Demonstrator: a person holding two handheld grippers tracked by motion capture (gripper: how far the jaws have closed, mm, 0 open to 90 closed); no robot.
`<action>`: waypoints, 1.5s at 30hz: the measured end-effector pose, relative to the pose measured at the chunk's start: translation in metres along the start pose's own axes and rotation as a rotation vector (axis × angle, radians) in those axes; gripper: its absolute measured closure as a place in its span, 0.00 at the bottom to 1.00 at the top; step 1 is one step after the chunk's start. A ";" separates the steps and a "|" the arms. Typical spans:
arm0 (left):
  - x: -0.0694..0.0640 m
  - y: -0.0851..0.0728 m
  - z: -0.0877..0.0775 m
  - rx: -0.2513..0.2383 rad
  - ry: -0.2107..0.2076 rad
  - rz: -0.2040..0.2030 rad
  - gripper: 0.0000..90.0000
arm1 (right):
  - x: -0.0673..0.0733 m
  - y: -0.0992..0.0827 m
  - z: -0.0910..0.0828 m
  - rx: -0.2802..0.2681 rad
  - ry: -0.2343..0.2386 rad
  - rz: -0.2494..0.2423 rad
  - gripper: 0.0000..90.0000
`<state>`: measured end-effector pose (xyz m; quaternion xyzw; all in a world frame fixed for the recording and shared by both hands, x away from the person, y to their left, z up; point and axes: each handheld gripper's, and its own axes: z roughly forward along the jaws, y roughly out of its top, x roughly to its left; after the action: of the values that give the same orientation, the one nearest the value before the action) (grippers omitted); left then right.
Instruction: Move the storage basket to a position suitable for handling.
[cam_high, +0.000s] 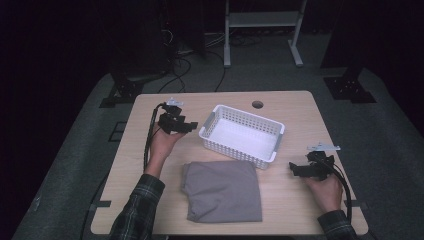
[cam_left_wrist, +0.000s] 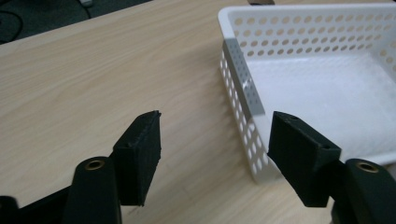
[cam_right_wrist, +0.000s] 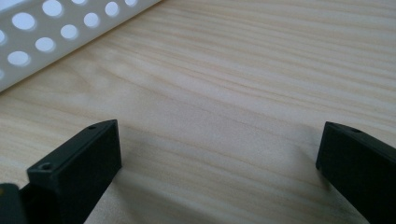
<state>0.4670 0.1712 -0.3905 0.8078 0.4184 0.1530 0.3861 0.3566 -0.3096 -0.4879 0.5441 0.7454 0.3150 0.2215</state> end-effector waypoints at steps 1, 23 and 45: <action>0.000 -0.003 -0.002 0.013 -0.004 -0.001 0.33 | 0.000 0.000 0.000 0.001 -0.001 -0.001 0.00; -0.010 -0.081 -0.041 0.046 0.041 0.068 0.08 | -0.004 0.001 -0.002 0.021 0.051 -0.052 0.00; -0.005 -0.148 -0.051 0.088 0.080 0.102 0.00 | 0.007 0.029 -0.044 -0.032 0.152 -0.149 0.00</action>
<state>0.3520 0.2450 -0.4678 0.8375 0.3981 0.1861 0.3248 0.3447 -0.3070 -0.4363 0.4582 0.7932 0.3501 0.1958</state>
